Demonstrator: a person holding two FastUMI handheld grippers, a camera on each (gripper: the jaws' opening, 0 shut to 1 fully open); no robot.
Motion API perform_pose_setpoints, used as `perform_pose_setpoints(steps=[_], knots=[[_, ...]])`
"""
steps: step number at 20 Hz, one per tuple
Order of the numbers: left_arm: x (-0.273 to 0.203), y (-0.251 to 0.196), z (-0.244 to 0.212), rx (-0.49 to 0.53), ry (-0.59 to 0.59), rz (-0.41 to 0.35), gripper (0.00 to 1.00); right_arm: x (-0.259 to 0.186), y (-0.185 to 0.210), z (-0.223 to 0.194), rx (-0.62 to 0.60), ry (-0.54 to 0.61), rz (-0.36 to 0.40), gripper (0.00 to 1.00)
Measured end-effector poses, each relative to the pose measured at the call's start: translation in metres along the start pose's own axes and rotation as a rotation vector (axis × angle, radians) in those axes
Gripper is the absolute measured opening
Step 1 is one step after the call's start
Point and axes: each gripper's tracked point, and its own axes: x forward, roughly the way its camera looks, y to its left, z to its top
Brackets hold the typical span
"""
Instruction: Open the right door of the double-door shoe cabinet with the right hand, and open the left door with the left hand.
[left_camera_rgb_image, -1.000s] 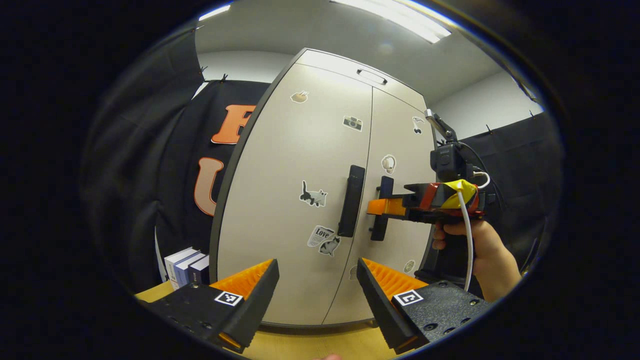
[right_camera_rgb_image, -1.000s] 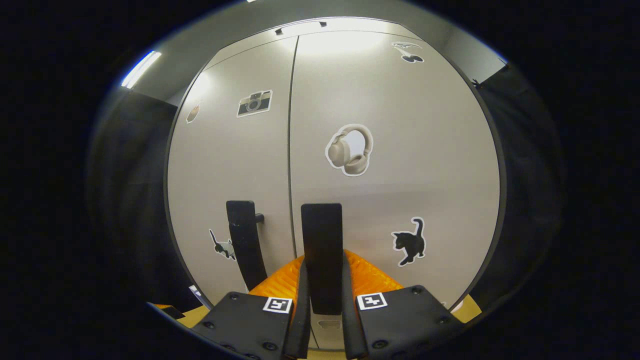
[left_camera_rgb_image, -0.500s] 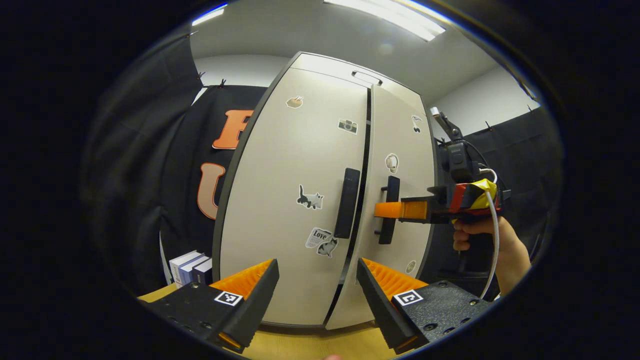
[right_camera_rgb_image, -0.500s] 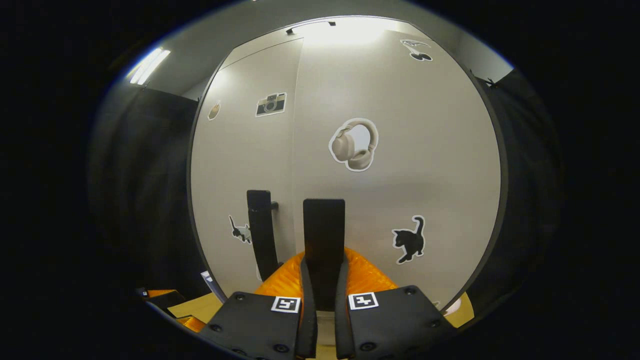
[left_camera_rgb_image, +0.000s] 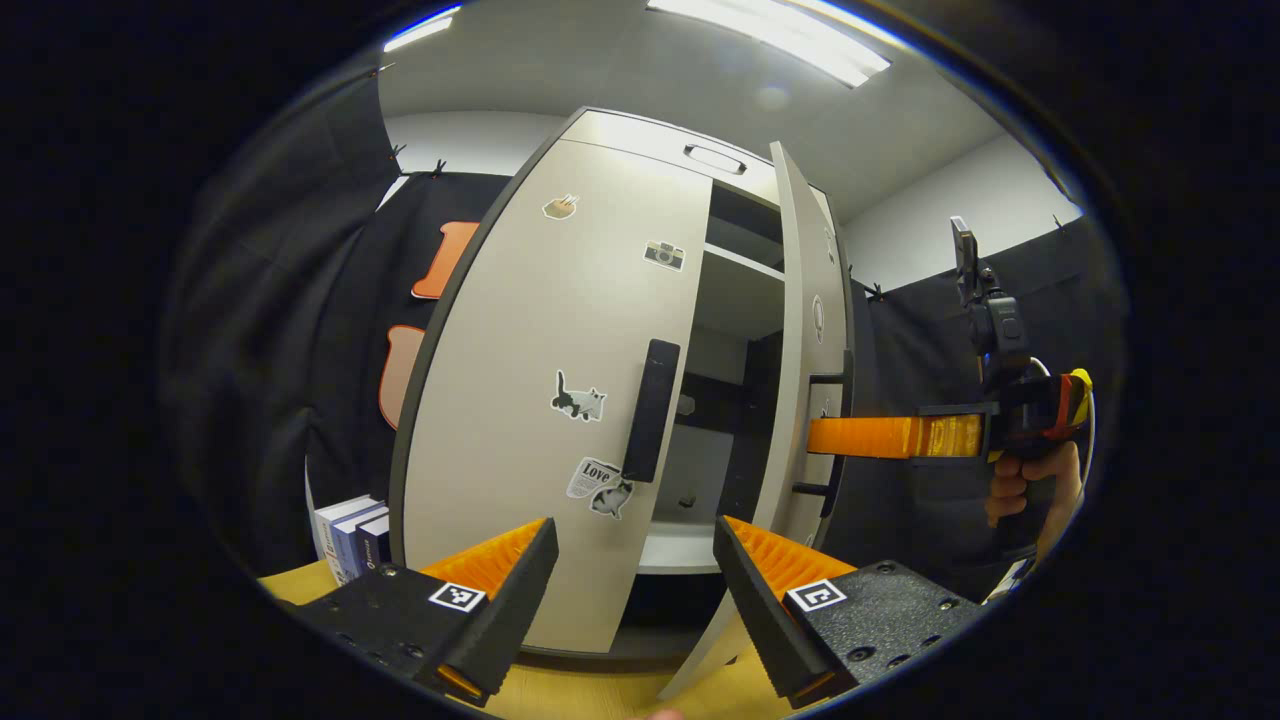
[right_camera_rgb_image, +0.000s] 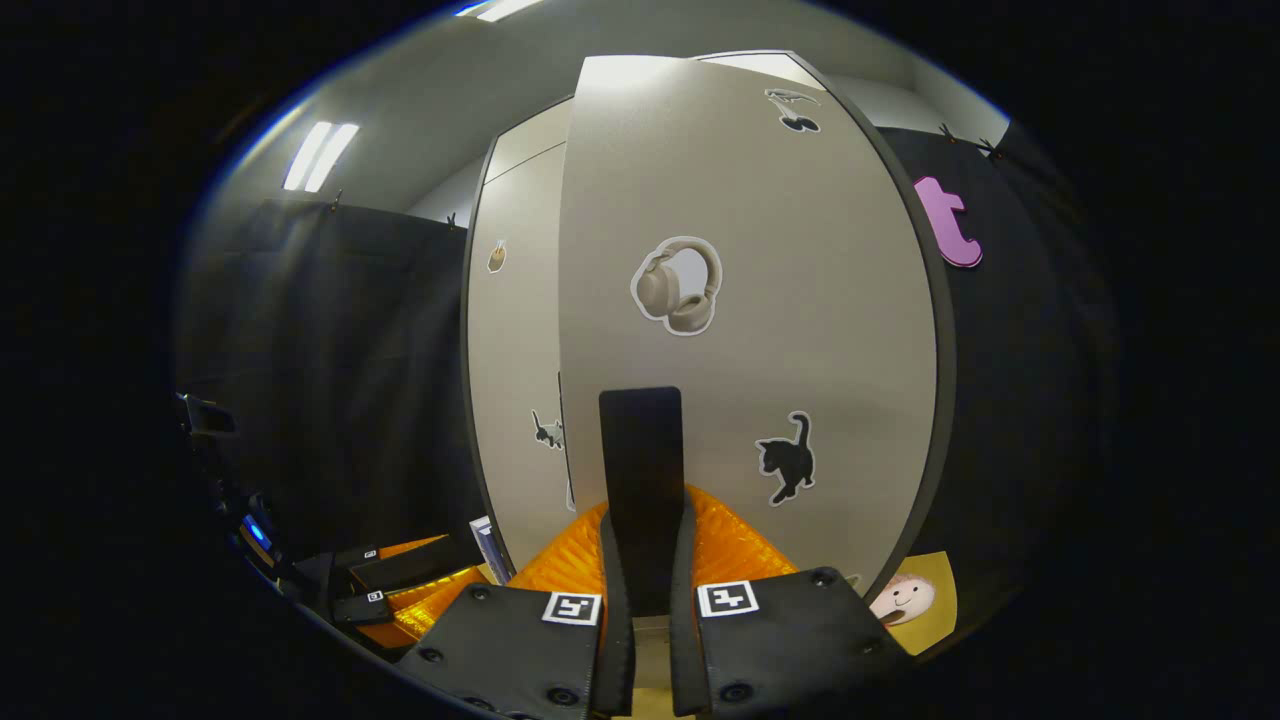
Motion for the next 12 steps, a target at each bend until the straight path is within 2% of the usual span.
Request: perform_pose_setpoints(steps=[7, 8, 9, 12], knots=[[0.002, -0.007, 0.006, 0.011, -0.045, 0.036, 0.94, -0.027, -0.010, -0.001, 0.008, 0.029, 0.100, 0.22], [0.004, -0.007, 0.006, 0.014, -0.050, 0.040, 0.92, -0.031, -0.012, -0.001, 0.008, 0.033, 0.104, 0.22], [0.007, -0.008, 0.006, 0.012, -0.052, 0.040, 0.94, -0.034, -0.016, -0.001, 0.010, 0.036, 0.103, 0.22], [0.017, -0.015, 0.006, -0.003, -0.063, 0.033, 0.94, -0.045, -0.023, 0.002, 0.012, 0.038, 0.083, 0.22]])
